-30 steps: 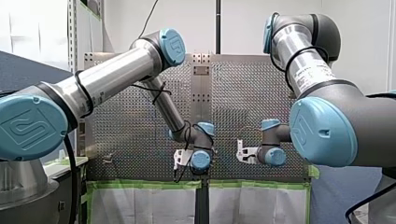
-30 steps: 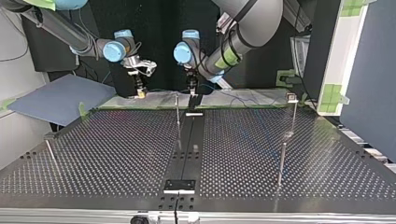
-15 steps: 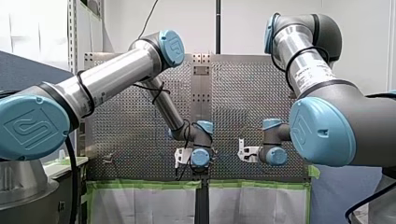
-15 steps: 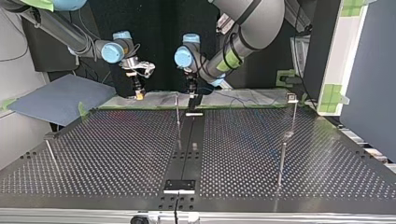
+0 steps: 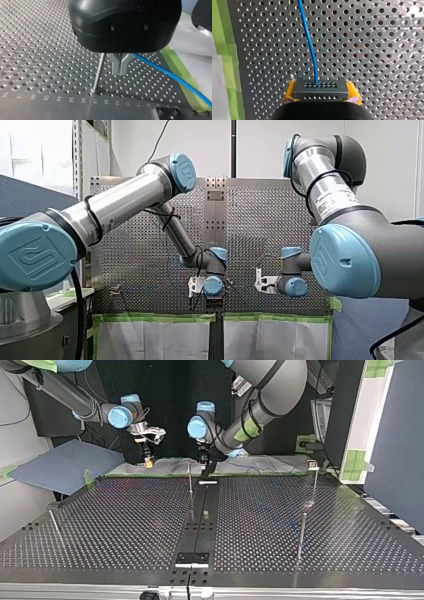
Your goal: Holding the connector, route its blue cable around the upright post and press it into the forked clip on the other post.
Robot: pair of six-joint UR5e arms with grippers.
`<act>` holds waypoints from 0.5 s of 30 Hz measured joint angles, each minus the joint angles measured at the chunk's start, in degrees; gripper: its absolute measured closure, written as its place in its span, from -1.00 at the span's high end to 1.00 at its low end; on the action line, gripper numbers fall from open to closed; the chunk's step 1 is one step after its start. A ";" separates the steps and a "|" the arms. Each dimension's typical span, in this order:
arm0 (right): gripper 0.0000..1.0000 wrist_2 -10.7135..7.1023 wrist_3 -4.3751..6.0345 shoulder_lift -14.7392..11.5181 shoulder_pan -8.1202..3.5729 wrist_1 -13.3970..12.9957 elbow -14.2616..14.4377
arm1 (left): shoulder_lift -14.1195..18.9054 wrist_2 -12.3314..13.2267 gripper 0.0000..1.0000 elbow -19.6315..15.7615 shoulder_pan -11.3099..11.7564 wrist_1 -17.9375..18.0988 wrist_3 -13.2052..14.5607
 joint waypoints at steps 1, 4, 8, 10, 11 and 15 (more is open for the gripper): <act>-1.00 0.01 0.00 0.00 -0.03 -0.02 -0.02 | -0.01 0.60 -0.88 0.46 0.15 -0.54 -0.02; -1.00 0.09 0.11 0.01 -0.11 -0.11 -0.06 | -0.05 1.95 -0.88 1.22 0.50 -1.52 -0.11; -1.00 0.17 0.30 0.10 -0.25 -0.20 -0.20 | -0.07 3.15 -0.88 1.56 0.96 -2.12 -0.27; -1.00 0.20 0.33 0.15 -0.30 -0.22 -0.37 | -0.07 3.78 -0.88 1.70 1.22 -2.37 -0.50; -1.00 0.21 0.36 0.17 -0.31 -0.20 -0.46 | -0.08 4.08 -0.88 1.79 1.34 -2.55 -0.65; -1.00 0.51 0.42 0.27 -0.36 -0.11 -0.85 | -0.07 5.29 -0.88 2.26 1.80 -3.43 -1.28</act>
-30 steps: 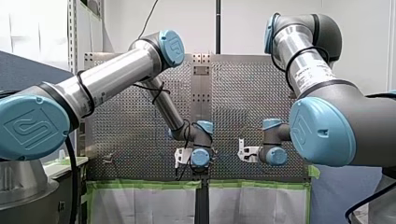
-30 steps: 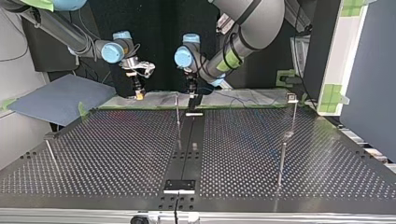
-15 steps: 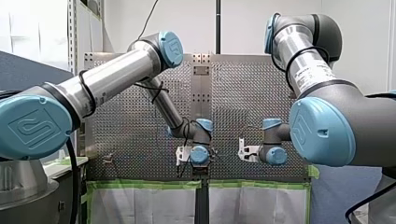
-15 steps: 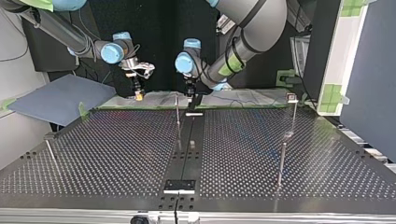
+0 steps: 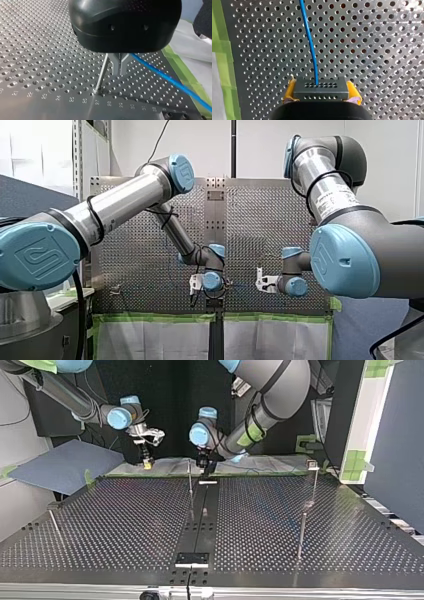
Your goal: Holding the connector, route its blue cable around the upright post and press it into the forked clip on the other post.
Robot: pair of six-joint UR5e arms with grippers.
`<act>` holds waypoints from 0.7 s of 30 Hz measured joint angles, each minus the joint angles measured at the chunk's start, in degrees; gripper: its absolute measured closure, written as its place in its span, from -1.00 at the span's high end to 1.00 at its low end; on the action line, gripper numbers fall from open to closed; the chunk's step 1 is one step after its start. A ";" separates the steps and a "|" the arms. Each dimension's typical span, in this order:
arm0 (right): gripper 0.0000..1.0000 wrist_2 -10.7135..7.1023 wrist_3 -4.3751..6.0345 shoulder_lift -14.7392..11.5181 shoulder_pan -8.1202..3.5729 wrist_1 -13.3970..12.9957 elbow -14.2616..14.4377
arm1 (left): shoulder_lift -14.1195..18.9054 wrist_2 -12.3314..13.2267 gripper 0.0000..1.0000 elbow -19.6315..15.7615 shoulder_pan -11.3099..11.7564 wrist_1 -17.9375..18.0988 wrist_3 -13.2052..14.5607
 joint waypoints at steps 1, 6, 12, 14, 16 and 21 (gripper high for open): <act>-1.00 0.09 0.01 0.05 -0.03 0.02 -0.10 | -0.01 0.37 -0.88 0.07 0.12 -0.15 -0.21; -1.00 0.46 -0.08 0.42 -0.14 0.09 -0.43 | -0.01 1.61 -0.88 0.15 0.47 -0.34 -1.61; -1.00 0.86 -0.38 2.18 -0.18 0.56 -1.33 | -0.06 2.32 -0.88 0.17 0.60 -0.37 -3.38; -1.00 0.89 -0.45 2.46 -0.20 0.80 -1.60 | -0.44 2.40 -0.88 0.31 0.62 -0.49 -3.78; -1.00 0.89 -0.48 2.57 -0.22 1.01 -1.88 | -1.21 2.21 -0.88 0.71 0.70 -0.93 -4.00; -1.00 0.89 -0.45 2.66 -0.27 1.35 -2.51 | -2.69 1.96 -0.88 1.43 0.95 -0.60 -4.36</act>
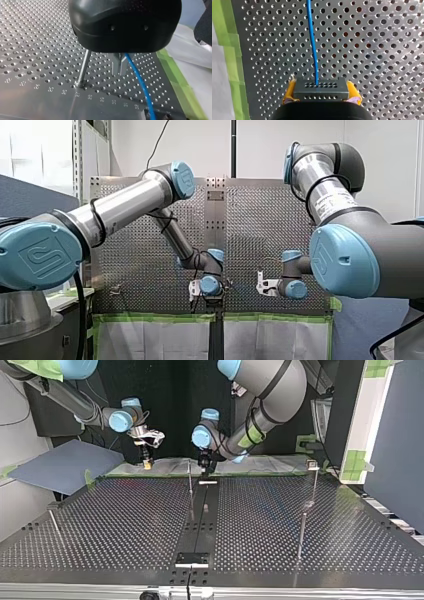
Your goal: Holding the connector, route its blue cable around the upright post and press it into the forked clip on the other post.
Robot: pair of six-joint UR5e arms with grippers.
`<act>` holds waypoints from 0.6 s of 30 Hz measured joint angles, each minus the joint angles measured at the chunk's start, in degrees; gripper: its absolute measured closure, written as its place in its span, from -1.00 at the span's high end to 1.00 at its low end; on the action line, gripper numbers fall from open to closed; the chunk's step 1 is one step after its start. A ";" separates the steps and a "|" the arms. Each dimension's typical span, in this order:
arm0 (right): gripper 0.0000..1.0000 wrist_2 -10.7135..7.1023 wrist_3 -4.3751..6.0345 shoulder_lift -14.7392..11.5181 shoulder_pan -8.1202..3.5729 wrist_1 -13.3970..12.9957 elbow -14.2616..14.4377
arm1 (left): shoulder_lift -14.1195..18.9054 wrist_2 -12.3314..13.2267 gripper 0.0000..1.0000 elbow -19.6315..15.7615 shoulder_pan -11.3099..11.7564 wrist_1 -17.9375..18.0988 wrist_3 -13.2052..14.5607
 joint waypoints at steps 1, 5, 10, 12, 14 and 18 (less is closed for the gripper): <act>-1.00 0.00 0.01 0.01 -0.02 0.07 -0.16 | -0.13 0.08 -0.88 0.35 0.07 -0.04 -0.16; -1.00 0.04 0.07 0.05 -0.21 0.19 -0.57 | -0.26 0.27 -0.88 1.83 0.30 -1.06 -0.47; -1.00 0.08 0.19 0.13 -0.66 0.27 -0.99 | -0.30 0.53 -0.88 3.17 0.69 -2.23 -0.55; -1.00 0.11 0.24 0.14 -0.84 0.40 -1.21 | -0.31 0.88 -0.88 3.34 0.82 -2.32 -0.58; -1.00 0.17 0.27 0.17 -1.05 0.66 -1.52 | -0.31 1.11 -0.88 3.42 0.95 -2.39 -0.60; -1.00 0.32 0.29 0.23 -1.39 1.02 -2.05 | -0.31 1.51 -0.88 3.49 1.30 -2.59 -0.63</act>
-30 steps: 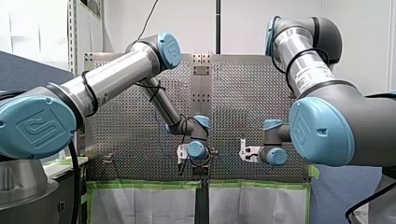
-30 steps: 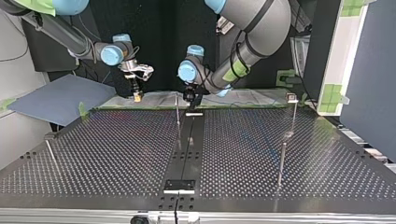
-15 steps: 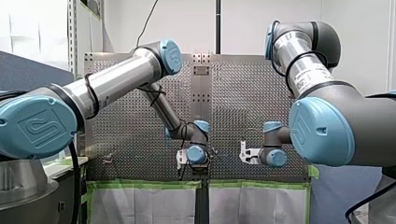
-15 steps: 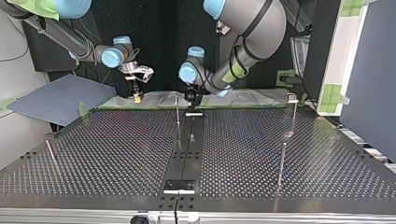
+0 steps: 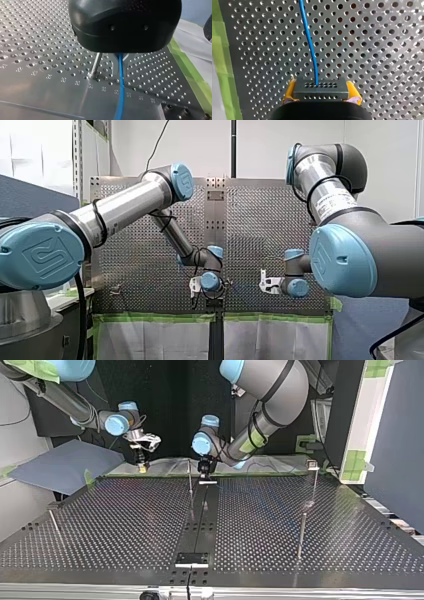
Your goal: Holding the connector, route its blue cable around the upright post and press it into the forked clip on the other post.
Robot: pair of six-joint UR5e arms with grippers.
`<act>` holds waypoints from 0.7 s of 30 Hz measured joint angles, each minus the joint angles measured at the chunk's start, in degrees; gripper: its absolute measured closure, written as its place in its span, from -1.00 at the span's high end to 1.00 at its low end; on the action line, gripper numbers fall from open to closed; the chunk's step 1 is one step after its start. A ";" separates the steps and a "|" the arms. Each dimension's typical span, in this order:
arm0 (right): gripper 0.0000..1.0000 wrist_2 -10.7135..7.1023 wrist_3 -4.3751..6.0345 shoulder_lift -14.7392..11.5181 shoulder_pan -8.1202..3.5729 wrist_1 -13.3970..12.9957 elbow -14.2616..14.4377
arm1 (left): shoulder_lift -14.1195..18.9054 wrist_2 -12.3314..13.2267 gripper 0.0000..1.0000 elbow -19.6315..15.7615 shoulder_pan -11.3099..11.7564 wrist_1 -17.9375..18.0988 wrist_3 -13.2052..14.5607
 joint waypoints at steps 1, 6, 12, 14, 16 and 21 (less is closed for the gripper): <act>-1.00 0.04 0.00 0.00 -0.07 0.10 -0.18 | 0.00 0.14 -0.88 0.03 0.06 -0.03 0.00; -1.00 0.09 0.05 0.06 -0.19 0.46 -0.91 | 0.01 0.71 -0.88 0.13 0.35 -0.15 -0.01; -1.00 0.10 0.09 0.09 -0.20 1.28 -2.25 | 0.01 1.49 -0.88 0.31 0.72 -0.62 -0.01; -1.00 0.10 0.09 0.10 -0.22 1.58 -2.66 | 0.01 1.78 -0.88 0.39 0.87 -0.88 -0.01; -1.00 0.14 0.09 0.10 -0.24 1.67 -2.89 | 0.00 1.97 -0.88 0.41 0.98 -1.03 -0.01; -1.00 0.38 0.13 0.16 -0.53 1.33 -3.05 | 0.00 2.17 -0.88 0.47 1.09 -1.35 -0.01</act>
